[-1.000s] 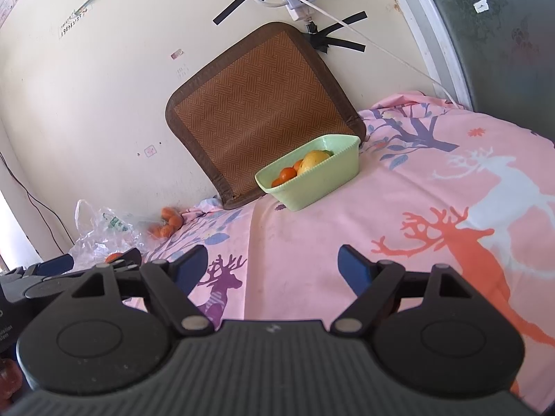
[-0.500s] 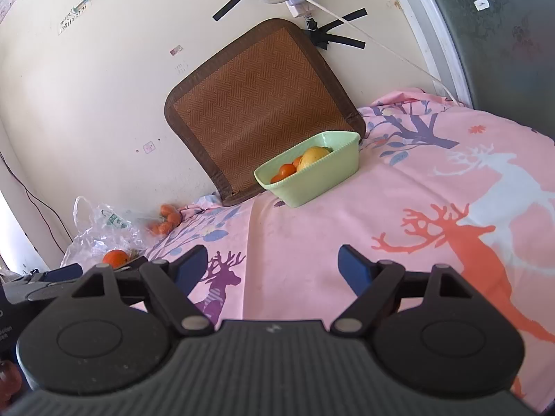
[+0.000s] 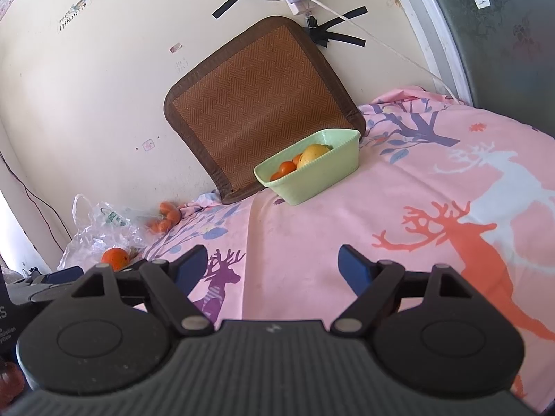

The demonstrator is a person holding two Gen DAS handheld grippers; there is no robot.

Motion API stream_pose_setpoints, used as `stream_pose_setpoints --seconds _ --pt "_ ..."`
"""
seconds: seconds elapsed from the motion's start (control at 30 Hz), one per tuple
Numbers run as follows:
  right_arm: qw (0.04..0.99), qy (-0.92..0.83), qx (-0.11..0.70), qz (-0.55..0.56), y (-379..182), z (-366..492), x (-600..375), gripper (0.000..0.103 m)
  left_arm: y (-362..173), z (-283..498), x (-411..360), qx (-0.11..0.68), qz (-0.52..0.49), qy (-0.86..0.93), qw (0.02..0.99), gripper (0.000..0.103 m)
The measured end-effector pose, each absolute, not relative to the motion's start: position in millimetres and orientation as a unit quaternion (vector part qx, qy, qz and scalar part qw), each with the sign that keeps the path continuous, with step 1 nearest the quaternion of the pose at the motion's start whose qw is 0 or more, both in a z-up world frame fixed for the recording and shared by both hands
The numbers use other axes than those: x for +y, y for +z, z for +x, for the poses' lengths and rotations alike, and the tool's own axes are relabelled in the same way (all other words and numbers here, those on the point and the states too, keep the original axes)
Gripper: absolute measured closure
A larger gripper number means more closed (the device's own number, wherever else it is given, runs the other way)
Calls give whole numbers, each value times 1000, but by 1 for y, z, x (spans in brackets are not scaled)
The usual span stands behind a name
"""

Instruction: Organize fruits

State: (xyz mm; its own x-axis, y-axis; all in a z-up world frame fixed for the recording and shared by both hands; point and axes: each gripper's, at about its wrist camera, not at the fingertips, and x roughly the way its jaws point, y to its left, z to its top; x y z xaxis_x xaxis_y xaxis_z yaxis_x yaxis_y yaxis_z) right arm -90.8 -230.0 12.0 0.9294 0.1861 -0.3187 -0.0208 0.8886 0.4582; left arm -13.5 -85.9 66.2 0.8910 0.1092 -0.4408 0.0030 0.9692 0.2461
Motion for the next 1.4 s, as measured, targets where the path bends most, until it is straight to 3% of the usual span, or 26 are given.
stream_pose_setpoints --seconds 0.93,1.4 --pt "954 57 189 226 9 -87 -227 19 57 -10 -80 240 121 31 963 0" --pt "958 34 198 206 6 -84 -226 18 44 -18 -78 291 80 -6 953 0"
